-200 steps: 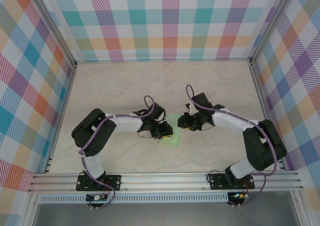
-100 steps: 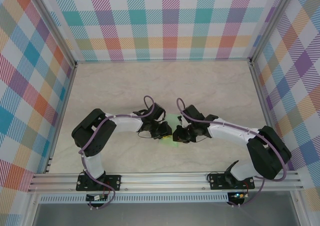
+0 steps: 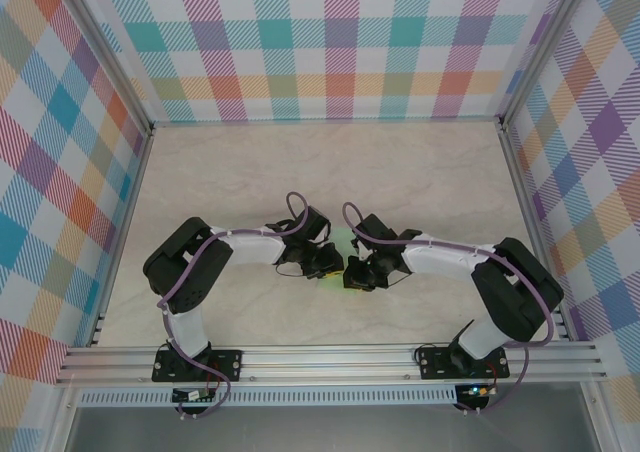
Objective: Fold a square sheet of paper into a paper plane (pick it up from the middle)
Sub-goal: Fold the triangle a second time at the center of the table.
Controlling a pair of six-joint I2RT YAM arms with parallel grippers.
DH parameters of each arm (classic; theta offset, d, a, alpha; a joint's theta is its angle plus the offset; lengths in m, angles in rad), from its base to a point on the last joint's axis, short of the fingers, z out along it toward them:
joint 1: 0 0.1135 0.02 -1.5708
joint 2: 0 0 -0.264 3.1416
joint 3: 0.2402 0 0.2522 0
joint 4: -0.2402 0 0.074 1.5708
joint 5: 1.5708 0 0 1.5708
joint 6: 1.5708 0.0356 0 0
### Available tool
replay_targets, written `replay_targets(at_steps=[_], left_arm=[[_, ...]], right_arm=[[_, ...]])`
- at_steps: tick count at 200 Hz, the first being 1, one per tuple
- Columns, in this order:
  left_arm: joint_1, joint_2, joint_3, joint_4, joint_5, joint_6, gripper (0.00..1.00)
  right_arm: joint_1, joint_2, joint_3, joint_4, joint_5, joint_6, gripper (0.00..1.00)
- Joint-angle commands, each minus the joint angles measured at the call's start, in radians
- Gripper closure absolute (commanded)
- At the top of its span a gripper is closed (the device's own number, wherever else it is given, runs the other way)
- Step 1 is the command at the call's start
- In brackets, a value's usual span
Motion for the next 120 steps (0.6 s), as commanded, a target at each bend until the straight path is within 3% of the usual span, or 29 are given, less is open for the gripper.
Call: replay_targets(at_steps=[1,120], left_arm=[[-0.013,0.057,-0.046,-0.087,-0.075,-0.013,0.83],[-0.013,0.06,-0.045,-0.098,-0.085,-0.015,0.83]], right_arm=[[0.007,0.016,0.024,-0.033,0.02,0.01,0.88],[0.013,0.029,0.044,-0.078,0.048,-0.005,0.88]])
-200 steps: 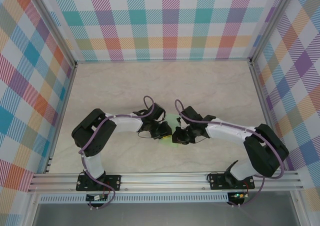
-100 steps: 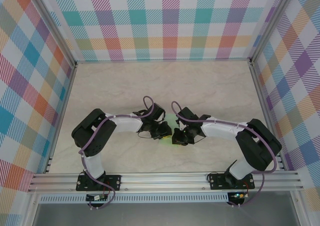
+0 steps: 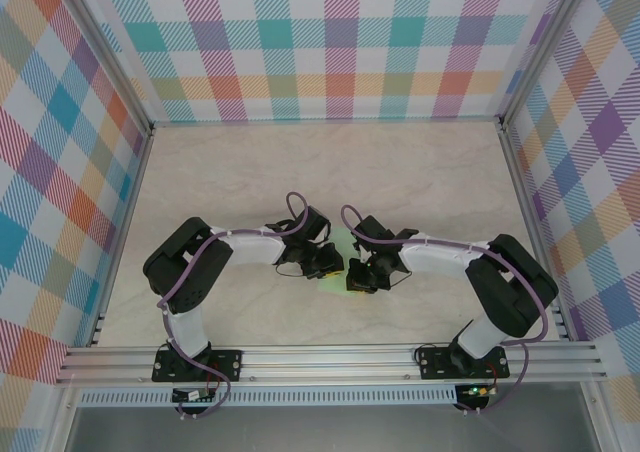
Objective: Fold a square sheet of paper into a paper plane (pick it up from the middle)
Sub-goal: Fold the triangle a second time at the center of the table.
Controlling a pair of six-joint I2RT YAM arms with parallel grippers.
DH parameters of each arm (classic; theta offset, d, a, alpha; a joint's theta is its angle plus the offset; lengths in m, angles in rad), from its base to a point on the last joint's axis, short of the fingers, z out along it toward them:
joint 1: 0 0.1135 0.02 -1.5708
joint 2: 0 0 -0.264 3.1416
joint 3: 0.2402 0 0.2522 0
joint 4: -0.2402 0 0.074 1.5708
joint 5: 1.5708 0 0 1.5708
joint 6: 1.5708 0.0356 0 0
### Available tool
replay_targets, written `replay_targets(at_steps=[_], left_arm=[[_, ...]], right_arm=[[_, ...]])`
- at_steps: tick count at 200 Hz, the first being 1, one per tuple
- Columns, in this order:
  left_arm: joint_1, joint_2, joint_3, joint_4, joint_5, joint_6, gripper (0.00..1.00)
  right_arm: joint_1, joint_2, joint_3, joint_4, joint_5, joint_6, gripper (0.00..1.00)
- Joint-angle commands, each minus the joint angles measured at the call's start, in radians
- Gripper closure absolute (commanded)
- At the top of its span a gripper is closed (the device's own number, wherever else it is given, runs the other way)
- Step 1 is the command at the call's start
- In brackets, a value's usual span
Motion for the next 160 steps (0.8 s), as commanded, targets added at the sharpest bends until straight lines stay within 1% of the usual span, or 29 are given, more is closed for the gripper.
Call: replay_targets(at_steps=[1,47,90,160], left_arm=[[-0.013,0.06,-0.044,-0.098,-0.085,-0.015,0.83],[-0.012,0.06,-0.042,-0.1,-0.084,-0.015,0.83],[-0.012,0.059,-0.042,-0.101,-0.083,-0.015,0.83],[-0.012,0.061,-0.043,-0.104,-0.089,-0.016,0.84]], right_arm=[[0.013,-0.006,0.035,-0.035,0.013,-0.006,0.88],[0.047,-0.016,0.071,-0.035,0.019,-0.011,0.88],[0.049,0.041,0.077,-0.031,0.035,-0.002,0.88],[0.049,0.058,0.06,-0.058,0.068,-0.003,0.88]])
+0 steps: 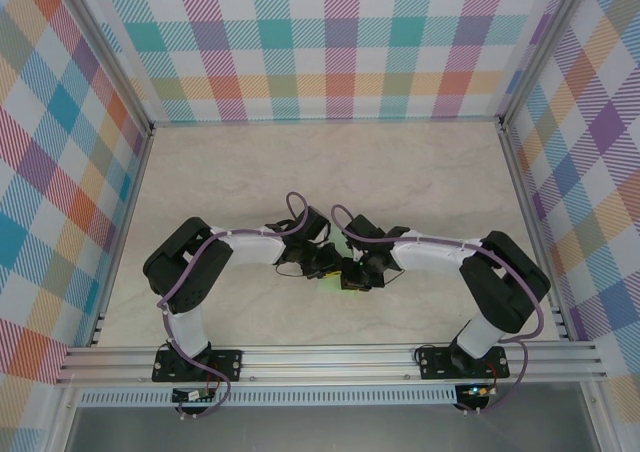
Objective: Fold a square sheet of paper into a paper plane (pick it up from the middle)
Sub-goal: Fold the triangle a second time at the center of the table.
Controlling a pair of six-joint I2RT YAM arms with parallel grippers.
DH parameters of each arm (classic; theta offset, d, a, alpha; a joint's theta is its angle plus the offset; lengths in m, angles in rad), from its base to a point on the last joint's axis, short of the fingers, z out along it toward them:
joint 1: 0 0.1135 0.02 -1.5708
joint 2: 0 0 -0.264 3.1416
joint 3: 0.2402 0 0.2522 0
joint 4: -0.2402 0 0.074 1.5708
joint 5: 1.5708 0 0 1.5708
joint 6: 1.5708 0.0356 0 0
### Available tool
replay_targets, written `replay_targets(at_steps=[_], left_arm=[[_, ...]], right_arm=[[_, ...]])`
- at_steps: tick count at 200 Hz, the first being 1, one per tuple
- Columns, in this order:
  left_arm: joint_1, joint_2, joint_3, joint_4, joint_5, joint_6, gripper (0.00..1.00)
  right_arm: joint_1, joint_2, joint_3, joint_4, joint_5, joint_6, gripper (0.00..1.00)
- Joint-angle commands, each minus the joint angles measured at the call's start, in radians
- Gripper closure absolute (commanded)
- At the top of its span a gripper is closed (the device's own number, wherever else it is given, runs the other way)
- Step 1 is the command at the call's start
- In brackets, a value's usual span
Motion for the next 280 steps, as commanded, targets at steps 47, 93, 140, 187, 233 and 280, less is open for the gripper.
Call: replay_targets(at_steps=[47,93,140,187,233,280], left_arm=[[-0.011,0.063,-0.045,-0.107,-0.092,-0.018,0.84],[-0.009,0.065,-0.045,-0.111,-0.098,-0.017,0.84],[-0.007,0.068,-0.047,-0.113,-0.1,-0.018,0.84],[-0.008,0.065,-0.047,-0.114,-0.1,-0.017,0.84],[-0.007,0.062,-0.047,-0.106,-0.089,-0.015,0.84],[-0.008,0.064,-0.045,-0.089,-0.077,-0.017,0.84]], right_arm=[[0.005,0.023,-0.014,-0.049,0.03,-0.005,0.89],[0.005,0.007,-0.035,-0.064,0.03,-0.014,0.89],[0.005,-0.009,-0.072,-0.075,0.019,-0.018,0.89],[0.005,-0.069,-0.138,-0.084,0.008,-0.014,0.89],[0.005,-0.158,-0.141,-0.044,0.02,-0.025,0.88],[0.005,-0.14,-0.06,0.04,0.044,-0.023,0.88]])
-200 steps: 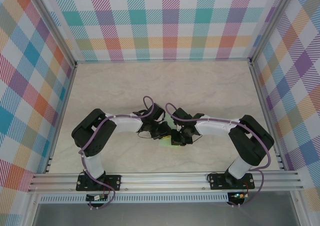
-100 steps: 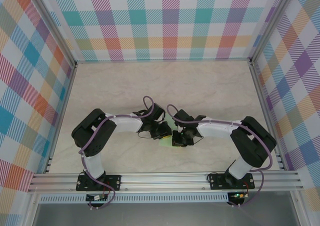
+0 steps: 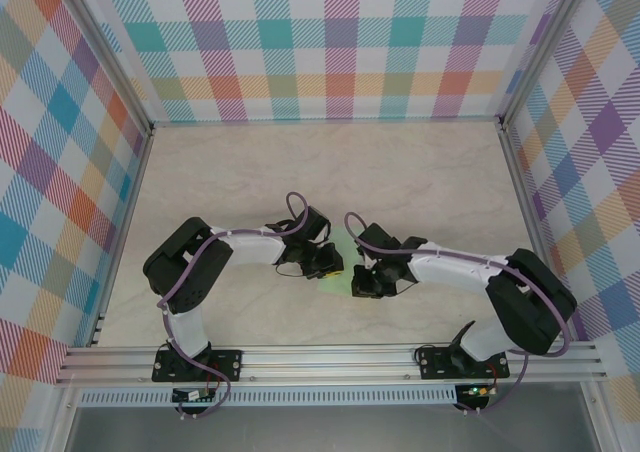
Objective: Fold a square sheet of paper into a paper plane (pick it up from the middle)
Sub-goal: Fold the triangle a second time at the center of the table.
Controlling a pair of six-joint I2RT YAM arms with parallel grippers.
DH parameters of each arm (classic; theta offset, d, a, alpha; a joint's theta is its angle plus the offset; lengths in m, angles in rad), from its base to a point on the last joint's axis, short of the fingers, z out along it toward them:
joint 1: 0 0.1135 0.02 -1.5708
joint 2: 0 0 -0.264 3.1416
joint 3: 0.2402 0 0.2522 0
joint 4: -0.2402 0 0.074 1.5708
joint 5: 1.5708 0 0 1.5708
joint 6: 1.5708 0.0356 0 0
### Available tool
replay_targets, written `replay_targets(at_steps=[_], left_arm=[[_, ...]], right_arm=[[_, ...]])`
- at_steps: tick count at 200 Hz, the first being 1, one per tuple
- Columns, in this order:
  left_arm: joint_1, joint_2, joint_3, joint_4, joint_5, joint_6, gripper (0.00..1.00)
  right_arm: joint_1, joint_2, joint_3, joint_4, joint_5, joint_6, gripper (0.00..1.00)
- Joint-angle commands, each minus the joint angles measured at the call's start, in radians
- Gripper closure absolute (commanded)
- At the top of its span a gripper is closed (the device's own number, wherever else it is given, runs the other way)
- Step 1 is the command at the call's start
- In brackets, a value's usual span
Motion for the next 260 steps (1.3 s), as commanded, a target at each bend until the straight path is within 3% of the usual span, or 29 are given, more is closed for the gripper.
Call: replay_targets(at_steps=[1,60,188,260], left_arm=[[-0.008,0.064,-0.045,-0.088,-0.075,-0.017,0.84],[-0.008,0.062,-0.043,-0.063,-0.055,-0.018,0.84],[-0.006,0.042,-0.038,-0.009,-0.029,-0.002,0.84],[0.048,0.029,-0.013,-0.007,-0.022,0.086,0.84]], right_arm=[[0.004,0.027,0.056,0.044,0.018,-0.015,0.88],[0.005,0.129,0.076,0.072,0.037,-0.017,0.89],[0.005,0.1,-0.018,0.031,0.012,0.001,0.9],[0.005,0.148,-0.058,-0.064,0.053,0.014,0.9]])
